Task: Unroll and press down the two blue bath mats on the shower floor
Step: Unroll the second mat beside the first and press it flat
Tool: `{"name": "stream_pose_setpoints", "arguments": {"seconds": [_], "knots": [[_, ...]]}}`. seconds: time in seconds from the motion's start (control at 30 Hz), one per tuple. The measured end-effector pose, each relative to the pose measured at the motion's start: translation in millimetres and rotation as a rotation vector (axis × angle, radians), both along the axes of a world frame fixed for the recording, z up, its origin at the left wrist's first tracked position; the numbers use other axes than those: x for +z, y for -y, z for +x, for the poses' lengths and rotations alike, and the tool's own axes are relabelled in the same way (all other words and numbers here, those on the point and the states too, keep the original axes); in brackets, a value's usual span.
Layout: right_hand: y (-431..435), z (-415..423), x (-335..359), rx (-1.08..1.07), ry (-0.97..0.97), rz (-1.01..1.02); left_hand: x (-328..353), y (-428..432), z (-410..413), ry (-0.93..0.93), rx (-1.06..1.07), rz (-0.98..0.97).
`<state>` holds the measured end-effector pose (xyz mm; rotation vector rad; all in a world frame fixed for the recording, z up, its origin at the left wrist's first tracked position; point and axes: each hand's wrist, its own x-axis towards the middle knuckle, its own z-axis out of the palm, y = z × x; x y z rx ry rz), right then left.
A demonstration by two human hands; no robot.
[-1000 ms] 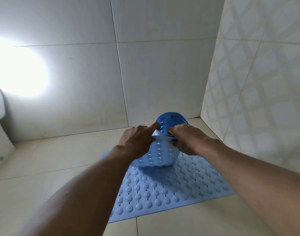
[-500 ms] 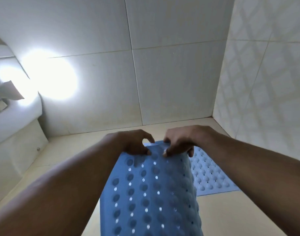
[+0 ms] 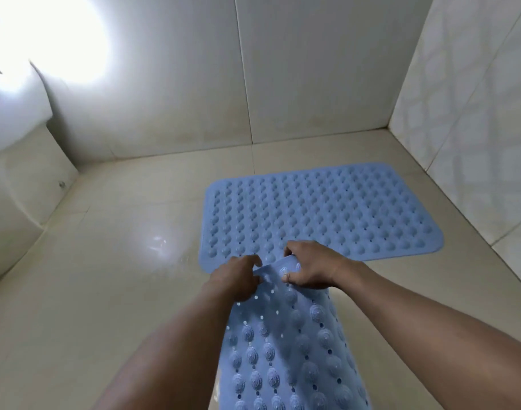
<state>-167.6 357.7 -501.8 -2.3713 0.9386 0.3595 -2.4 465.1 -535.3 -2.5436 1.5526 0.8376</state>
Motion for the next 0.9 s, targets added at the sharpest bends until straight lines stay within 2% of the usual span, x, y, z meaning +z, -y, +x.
{"name": "stream_pose_setpoints", "arguments": {"seconds": [0.17,0.33,0.47,0.6,0.73,0.8,0.83,0.9], "knots": [[5.7,-26.1,-37.9,-0.116,-0.171,0.002,-46.7,-23.2,-21.2,0.119,0.025,-0.115],[2.7,-47.1,-66.4,-0.408,-0.142,0.096,-77.3,-40.1,-41.2,0.088,-0.009,-0.166],[-7.0,-48.3,-83.1,-0.629,-0.105,0.183,-91.8,-47.5,-59.0,0.008,-0.027,-0.098],[-8.5,-49.9,-84.4,-0.782,-0.065,0.161,-98.8,-54.5,-66.0,-0.025,0.038,0.009],[-14.6,-43.0,-80.8,-0.766,-0.05,-0.091,-100.7,-77.3,-80.9,0.068,0.005,0.002],[-16.3,-35.9,-79.4,-0.722,-0.064,-0.211,-104.3,-89.5,-92.3,0.046,0.009,0.021],[-15.5,-33.2,-77.8,-0.716,-0.078,-0.209,-106.5,-93.7,-96.1,0.03,0.029,0.037],[-10.5,-32.3,-73.0,-0.74,-0.066,-0.067,-111.0,-97.4,-96.7,0.023,0.054,0.053]]}}
